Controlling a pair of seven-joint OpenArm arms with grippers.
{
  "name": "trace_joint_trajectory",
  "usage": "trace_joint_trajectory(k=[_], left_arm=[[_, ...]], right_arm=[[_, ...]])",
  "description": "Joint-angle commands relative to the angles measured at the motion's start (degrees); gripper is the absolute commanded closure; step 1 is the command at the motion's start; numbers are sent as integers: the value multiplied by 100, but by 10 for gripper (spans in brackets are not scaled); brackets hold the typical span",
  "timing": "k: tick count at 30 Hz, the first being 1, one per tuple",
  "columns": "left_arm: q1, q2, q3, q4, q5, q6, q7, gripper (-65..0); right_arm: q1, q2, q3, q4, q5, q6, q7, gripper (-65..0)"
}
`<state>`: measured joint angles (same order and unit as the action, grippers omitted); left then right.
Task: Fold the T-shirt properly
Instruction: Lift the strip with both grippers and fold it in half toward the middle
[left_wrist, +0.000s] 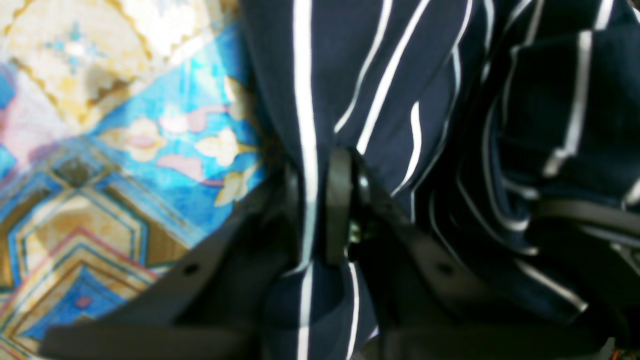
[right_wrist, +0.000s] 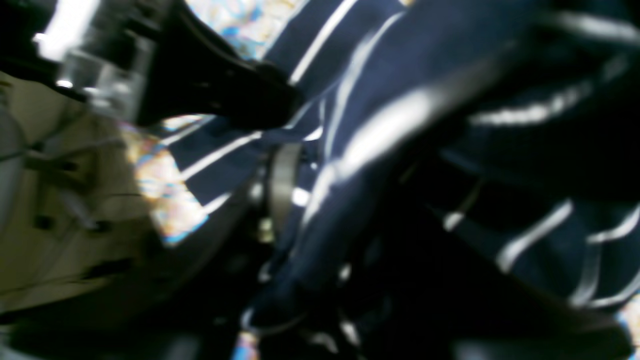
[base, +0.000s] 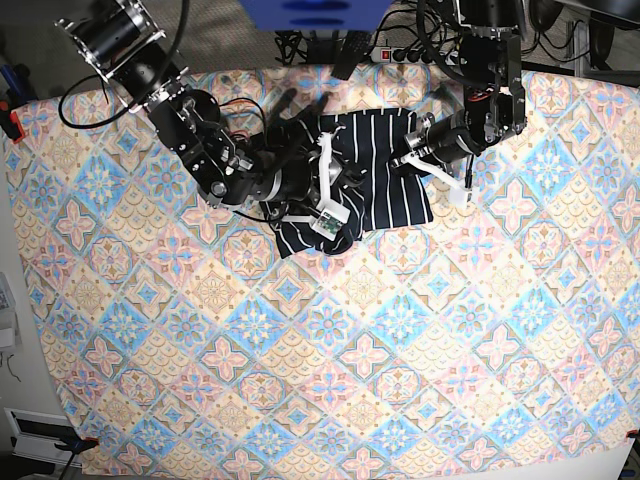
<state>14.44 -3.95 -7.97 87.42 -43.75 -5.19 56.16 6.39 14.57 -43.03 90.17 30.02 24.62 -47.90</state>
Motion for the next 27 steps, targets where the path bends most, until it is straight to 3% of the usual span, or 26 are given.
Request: trace_joint_trajectory(k=[1,5,17,21,27], left_arm=[[-33,-5,1,80,-87,-57,-29,0],[-33,-5,1,80,-87,-57,-29,0],[-33,3,10,-192,-87,-57,-249,0],[-33,3,10,-192,-87,-57,-258,0],[-33,-5,10,-166,-104,-57,-258,0]], right_arm=[[104,-11,43,192,9,21,126,-220],[104,-11,43,447,-184,21,126,-268],[517,-11,34,1088,-360,30,337,-268],[508,16,298,1238,-360,13,372,-268],[33,526,1160,1115,-369,-198,408,-267]])
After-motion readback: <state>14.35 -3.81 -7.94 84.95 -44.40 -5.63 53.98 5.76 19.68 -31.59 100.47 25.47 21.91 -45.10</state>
